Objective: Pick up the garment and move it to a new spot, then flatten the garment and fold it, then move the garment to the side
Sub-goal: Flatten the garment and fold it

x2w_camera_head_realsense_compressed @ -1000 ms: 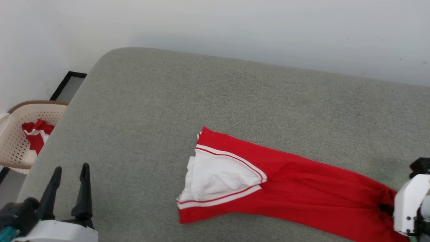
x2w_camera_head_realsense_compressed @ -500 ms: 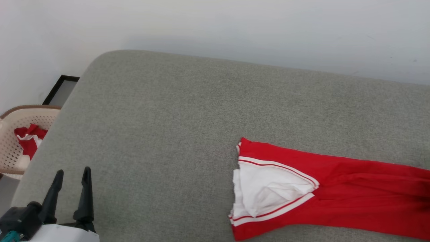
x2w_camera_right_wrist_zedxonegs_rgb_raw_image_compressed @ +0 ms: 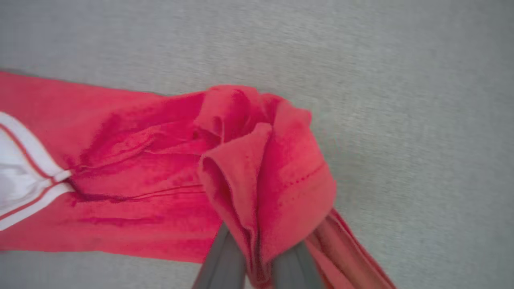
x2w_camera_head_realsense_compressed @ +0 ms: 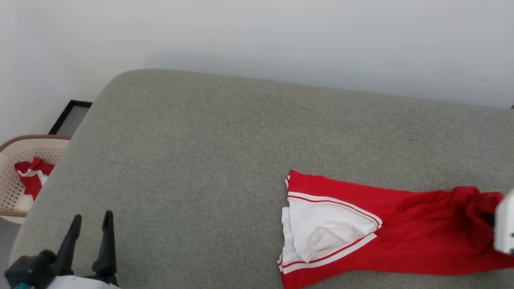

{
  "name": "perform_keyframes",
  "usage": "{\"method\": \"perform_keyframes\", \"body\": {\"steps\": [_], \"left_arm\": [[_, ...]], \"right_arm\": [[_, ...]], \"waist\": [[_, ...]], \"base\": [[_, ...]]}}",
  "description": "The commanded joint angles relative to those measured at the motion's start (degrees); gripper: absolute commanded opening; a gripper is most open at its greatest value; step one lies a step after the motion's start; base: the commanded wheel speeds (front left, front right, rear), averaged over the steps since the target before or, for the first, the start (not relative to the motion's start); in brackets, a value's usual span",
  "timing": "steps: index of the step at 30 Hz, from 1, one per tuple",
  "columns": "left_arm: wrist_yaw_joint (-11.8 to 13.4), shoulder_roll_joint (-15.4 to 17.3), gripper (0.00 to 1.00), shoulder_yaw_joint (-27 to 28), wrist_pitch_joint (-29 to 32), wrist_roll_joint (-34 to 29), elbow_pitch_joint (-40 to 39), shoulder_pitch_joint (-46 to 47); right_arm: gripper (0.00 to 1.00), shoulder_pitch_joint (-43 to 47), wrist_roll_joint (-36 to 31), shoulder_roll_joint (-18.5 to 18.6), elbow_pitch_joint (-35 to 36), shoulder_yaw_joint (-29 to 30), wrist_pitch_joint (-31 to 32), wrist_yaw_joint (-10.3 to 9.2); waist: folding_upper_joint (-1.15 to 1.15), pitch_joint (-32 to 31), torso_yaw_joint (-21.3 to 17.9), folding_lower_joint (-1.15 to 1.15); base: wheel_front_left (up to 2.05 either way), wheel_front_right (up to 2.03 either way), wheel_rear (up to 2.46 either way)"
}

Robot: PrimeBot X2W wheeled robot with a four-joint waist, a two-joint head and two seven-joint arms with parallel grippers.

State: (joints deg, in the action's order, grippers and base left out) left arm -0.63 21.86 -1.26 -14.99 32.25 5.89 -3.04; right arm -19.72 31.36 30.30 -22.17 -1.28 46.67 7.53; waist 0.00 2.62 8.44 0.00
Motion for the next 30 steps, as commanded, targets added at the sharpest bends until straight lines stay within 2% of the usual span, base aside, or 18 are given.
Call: {"method": "perform_keyframes", "body": {"steps": [1, 8, 13, 21, 30], "left_arm": [[-0.53, -0.39, 1.00, 0.11, -0.21, -0.22, 0.19, -0.69], [-1.05, -1.02, 1.00, -0.54, -0.18, -0.64, 1.00, -0.51], [-1.25, -1.26, 1.00, -1.43, 0.27, -0.62, 1.19, 0.40], [-1.62, -2.15, 1.00, -2.88, 0.70, -0.15, 1.48, 1.77], [-2.12, -3.13, 1.00, -4.08, 0.55, 0.27, 2.64, 3.00]], "right_arm": [[0.00, 1.03, 1.48, -1.26, 1.82, -1.14, 0.55, -0.10], [0.00, 1.96, 3.95, -6.20, 9.29, -6.33, 2.34, -0.10], [0.00, -0.04, 3.17, -11.03, 9.04, -9.77, 1.71, -0.10], [0.00, -4.88, 1.23, -17.97, 1.88, -14.83, -2.01, -0.10], [0.00, -9.16, -0.95, -21.13, -10.06, -19.01, -5.32, -0.10]], "waist": [[0.00, -0.69, 0.50, 0.00], [0.00, -1.95, 2.83, 0.00], [0.00, -2.18, 5.17, 0.00], [0.00, -2.02, 8.60, 0.00], [0.00, -1.16, 10.50, 0.00]], "base": [[0.00, 0.00, 0.00], [0.00, 0.00, 0.00], [0.00, 0.00, 0.00], [0.00, 0.00, 0.00], [0.00, 0.00, 0.00]]}}
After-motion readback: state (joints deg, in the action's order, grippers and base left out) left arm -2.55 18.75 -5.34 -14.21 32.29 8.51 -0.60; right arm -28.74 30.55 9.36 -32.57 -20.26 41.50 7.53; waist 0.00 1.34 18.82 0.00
